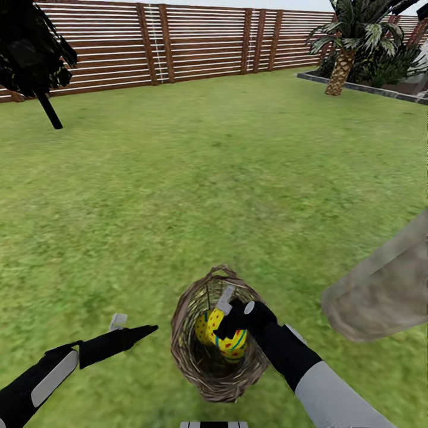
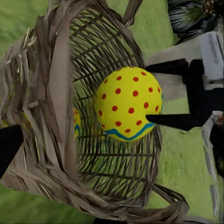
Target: Take the three Easter eggs out of the wicker basket on the lawn in the garden, then place them on the lawn next to a single tree (choose any tree) so that all three eggs are next to the same tree and none are left in the basket.
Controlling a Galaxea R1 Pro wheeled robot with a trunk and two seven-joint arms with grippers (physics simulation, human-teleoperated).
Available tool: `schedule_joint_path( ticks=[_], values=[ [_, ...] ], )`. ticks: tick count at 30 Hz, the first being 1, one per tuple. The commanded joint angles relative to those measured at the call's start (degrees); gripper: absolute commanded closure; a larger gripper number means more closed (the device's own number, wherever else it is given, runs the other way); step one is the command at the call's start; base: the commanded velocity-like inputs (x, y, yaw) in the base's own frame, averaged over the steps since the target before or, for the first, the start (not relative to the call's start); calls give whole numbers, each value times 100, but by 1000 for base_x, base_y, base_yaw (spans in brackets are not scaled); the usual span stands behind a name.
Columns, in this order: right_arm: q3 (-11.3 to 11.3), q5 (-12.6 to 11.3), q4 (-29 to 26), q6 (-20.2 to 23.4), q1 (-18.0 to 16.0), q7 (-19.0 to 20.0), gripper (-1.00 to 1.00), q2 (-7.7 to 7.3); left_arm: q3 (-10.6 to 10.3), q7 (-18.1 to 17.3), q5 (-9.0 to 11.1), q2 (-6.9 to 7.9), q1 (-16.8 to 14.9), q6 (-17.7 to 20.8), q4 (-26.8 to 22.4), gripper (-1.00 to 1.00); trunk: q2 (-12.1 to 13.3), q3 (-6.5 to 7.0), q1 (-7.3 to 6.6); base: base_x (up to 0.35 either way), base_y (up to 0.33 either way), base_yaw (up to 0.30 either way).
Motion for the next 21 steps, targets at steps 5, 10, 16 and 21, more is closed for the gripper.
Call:
schedule_joint_path(
  ticks=[5,10,16,21],
  values=[
    [-106,-9,-269,364,1,25,100,18,4,9,-1,-5,0,161,0,-100,202,102,-110,-135,0,-13],
    [-107,-18,-293,454,1,33,100,30,-2,12,-2,-11,0,163,0,-100,403,192,-220,-147,0,0],
    [-88,-18,-292,446,1,40,100,39,-9,17,-8,-30,0,171,-1,-100,643,300,-352,-187,0,0],
    [-197,-82,-609,540,1,116,100,32,-11,27,-10,-32,0,172,-5,-100,844,390,-462,-94,0,0]
  ],
)
